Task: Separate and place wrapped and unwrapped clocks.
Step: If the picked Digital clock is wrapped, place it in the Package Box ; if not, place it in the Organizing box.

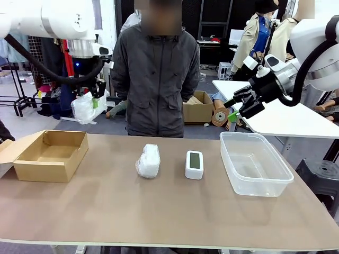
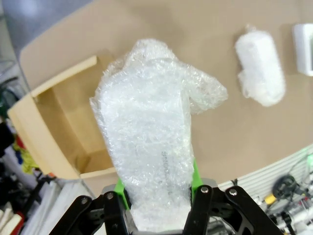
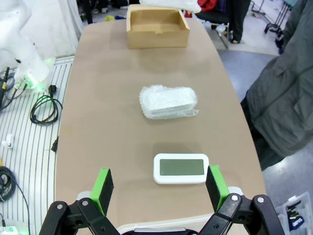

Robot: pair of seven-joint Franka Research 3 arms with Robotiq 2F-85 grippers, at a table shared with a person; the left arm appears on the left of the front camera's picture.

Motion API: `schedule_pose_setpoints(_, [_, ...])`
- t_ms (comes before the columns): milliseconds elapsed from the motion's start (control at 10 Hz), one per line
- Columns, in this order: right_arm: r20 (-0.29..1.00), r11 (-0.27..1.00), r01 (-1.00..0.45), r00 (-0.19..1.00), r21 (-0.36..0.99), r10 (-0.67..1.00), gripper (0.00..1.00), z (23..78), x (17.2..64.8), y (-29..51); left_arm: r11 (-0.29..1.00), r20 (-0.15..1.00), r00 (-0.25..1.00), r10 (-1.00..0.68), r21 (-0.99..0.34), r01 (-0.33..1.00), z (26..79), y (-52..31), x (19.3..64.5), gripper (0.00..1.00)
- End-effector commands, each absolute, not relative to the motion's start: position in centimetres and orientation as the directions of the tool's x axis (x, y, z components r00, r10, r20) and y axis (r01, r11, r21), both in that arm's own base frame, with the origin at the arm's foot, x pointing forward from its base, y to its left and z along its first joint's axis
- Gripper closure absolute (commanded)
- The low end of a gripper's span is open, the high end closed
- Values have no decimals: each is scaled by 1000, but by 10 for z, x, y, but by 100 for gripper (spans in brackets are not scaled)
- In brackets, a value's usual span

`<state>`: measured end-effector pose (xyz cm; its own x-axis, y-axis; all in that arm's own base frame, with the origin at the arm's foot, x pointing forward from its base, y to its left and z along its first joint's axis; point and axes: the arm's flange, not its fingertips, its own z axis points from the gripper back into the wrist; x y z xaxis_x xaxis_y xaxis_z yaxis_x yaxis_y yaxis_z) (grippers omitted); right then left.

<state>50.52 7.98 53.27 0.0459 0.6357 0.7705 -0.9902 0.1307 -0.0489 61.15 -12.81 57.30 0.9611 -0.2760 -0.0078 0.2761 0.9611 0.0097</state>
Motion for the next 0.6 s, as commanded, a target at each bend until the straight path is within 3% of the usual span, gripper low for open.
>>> schedule_pose_setpoints(0, [773,128,-990,39,-54,633,0,535,505,80,984,8,984,-176,36,176,562,-105,607,100])
schedule_pose_setpoints(100, [773,128,-990,39,-54,633,0,535,505,80,989,41,992,-120,91,116,551,-90,611,100])
schedule_pose_setpoints(500, [773,128,-990,39,-54,633,0,535,505,80,991,-22,999,47,129,-43,509,-35,614,100])
